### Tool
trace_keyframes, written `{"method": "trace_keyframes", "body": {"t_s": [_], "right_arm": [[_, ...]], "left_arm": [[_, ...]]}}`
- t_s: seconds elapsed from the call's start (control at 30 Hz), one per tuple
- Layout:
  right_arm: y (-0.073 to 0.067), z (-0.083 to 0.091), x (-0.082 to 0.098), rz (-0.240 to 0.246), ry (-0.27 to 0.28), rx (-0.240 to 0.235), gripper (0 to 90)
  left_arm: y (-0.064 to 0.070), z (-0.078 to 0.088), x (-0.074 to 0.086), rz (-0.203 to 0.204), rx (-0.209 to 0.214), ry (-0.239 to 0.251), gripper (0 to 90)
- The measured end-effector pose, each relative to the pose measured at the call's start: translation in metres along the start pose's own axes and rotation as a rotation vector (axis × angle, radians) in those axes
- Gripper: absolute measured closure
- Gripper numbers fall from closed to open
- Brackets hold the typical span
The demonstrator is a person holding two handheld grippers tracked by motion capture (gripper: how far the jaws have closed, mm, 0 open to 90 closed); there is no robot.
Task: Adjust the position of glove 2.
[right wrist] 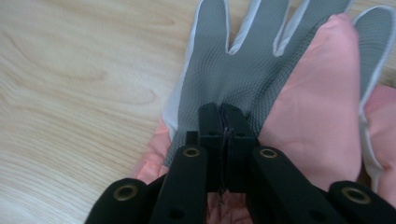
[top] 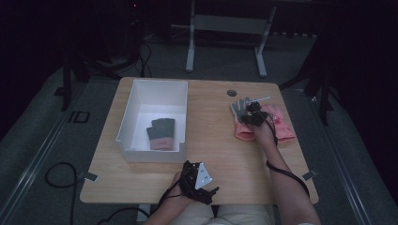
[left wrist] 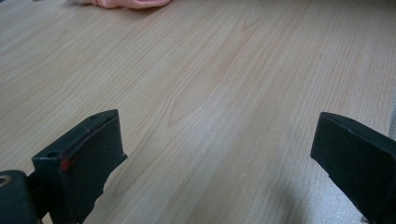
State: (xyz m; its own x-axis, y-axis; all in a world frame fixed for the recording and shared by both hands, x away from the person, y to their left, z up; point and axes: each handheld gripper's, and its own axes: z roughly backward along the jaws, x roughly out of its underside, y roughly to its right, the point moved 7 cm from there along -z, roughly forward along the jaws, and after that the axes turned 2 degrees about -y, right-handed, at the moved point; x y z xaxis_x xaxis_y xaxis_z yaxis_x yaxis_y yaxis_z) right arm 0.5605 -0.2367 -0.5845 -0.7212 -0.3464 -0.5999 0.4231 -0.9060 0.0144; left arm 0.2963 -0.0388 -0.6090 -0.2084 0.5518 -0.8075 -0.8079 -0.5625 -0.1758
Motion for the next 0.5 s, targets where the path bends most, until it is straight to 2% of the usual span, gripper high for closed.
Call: {"method": "trace_keyframes", "body": {"t_s": [0.07, 0.17, 0.23, 0.37, 0.43, 0.47, 0.5], "right_arm": [[-0.002, 0.007, -0.002, -0.034, 0.025, -0.003, 89.0], [-0.008, 0.021, -0.003, -0.037, 0.058, 0.003, 89.1], [-0.014, 0.033, -0.005, -0.047, 0.091, -0.005, 89.1], [-0.033, 0.069, -0.006, -0.070, 0.169, -0.030, 89.1], [-0.036, 0.076, -0.006, -0.080, 0.185, -0.032, 89.0], [-0.043, 0.086, -0.005, -0.075, 0.200, -0.033, 89.0], [-0.053, 0.102, -0.002, -0.098, 0.228, -0.039, 89.0]], "left_arm": [[0.000, -0.001, 0.000, -0.001, 0.001, 0.004, 2.2], [-0.001, -0.002, 0.002, -0.014, -0.004, -0.008, 2.2], [-0.001, -0.003, 0.002, -0.006, -0.001, -0.005, 2.2], [-0.001, -0.003, 0.002, -0.009, -0.001, -0.001, 2.2], [-0.001, -0.003, 0.002, -0.009, -0.002, -0.002, 2.2], [-0.001, -0.003, 0.002, -0.009, -0.002, -0.002, 2.2], [-0.001, -0.003, 0.002, -0.012, -0.003, -0.004, 2.2]]}}
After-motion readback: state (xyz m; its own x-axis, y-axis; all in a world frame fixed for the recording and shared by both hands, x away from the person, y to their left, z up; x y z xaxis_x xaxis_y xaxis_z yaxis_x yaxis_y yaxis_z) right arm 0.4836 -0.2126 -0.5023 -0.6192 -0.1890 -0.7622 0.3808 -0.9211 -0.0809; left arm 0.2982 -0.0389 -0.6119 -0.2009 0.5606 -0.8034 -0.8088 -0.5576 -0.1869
